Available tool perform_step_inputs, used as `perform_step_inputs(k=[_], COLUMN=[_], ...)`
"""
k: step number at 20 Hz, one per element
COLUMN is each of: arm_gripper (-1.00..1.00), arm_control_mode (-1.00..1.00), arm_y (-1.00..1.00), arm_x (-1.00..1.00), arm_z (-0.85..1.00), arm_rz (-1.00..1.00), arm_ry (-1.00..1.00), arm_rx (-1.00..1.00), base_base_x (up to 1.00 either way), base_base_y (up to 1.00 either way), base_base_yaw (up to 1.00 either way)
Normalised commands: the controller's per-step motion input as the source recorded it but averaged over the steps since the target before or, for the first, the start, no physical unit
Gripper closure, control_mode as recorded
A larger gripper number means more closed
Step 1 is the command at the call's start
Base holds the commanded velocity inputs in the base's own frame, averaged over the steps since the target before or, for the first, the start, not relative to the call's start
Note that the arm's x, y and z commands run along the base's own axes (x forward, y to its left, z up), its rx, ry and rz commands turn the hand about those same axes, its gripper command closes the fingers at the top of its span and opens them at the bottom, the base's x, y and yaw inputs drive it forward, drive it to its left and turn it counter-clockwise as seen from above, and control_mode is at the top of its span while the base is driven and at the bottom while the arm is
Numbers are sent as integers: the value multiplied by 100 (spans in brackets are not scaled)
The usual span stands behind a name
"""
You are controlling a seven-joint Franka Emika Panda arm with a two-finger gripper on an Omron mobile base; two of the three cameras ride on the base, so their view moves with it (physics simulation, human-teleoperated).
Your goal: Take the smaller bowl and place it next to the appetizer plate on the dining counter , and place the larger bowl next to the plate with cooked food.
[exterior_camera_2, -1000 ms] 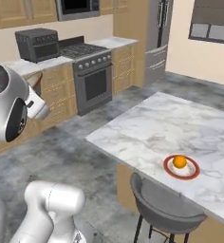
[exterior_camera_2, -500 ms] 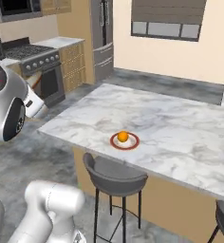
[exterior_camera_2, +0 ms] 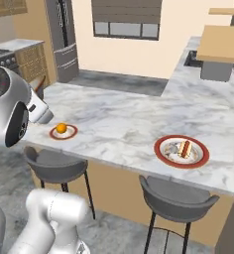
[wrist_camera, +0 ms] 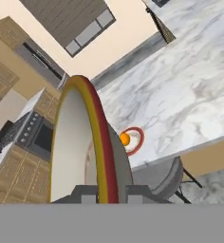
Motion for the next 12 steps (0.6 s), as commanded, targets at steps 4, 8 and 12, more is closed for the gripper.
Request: perform_step_inputs(k=[4, 8, 12], arm_gripper=[100, 100, 100], arm_control_mode=[100, 100, 100], arm_y=[0, 0, 0], arm_x=[0, 0, 0], arm_z=[0, 0, 0], arm_rz=[0, 0, 0], arm_ry=[0, 0, 0], arm_rx=[0, 0, 0], base_base_x=[-17, -8, 2], base_base_y=[-82, -72, -46], base_base_yaw=[-28, -27, -23])
